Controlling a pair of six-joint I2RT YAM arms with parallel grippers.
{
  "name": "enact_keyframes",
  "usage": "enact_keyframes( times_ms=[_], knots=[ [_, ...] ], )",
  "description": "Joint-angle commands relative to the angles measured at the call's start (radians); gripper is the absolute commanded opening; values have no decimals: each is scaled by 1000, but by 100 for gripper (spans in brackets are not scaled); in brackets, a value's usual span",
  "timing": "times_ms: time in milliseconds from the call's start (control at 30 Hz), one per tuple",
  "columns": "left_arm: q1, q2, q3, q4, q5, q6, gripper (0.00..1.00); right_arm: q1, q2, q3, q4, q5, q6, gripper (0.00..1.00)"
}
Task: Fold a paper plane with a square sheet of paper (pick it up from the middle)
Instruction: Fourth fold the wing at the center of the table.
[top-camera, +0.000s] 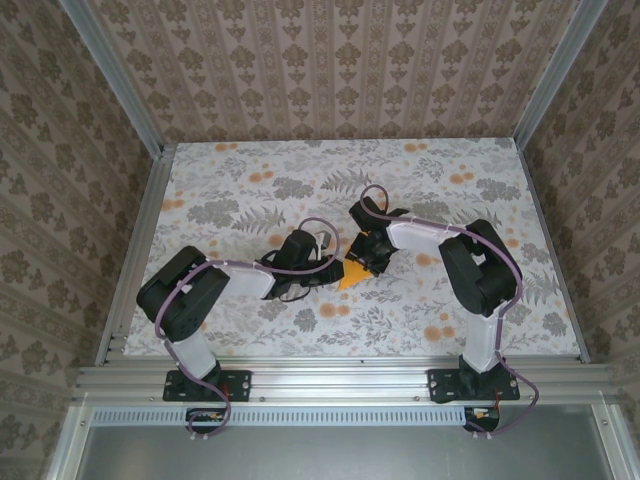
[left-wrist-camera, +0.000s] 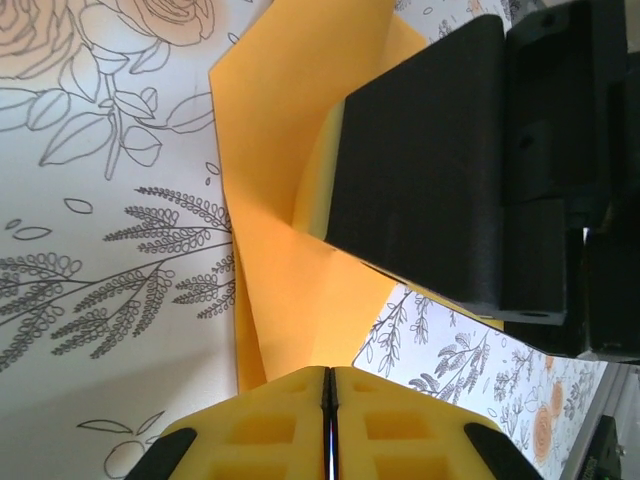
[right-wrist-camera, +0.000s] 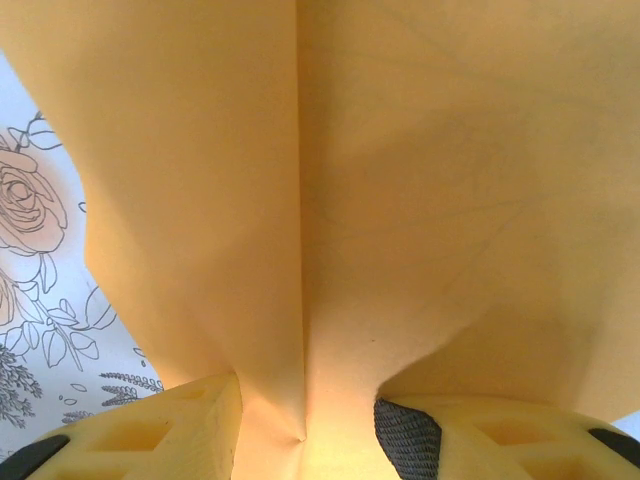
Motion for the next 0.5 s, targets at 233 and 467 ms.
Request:
enact_keyframes(
  times_ms=[233, 467],
  knots=[
    [-13, 64, 39, 38, 42, -1, 12, -21, 296, -122, -179, 232, 15, 52],
    [-25, 100, 63, -14, 19, 7, 11, -21, 293, -127, -178, 232, 16, 52]
  ],
)
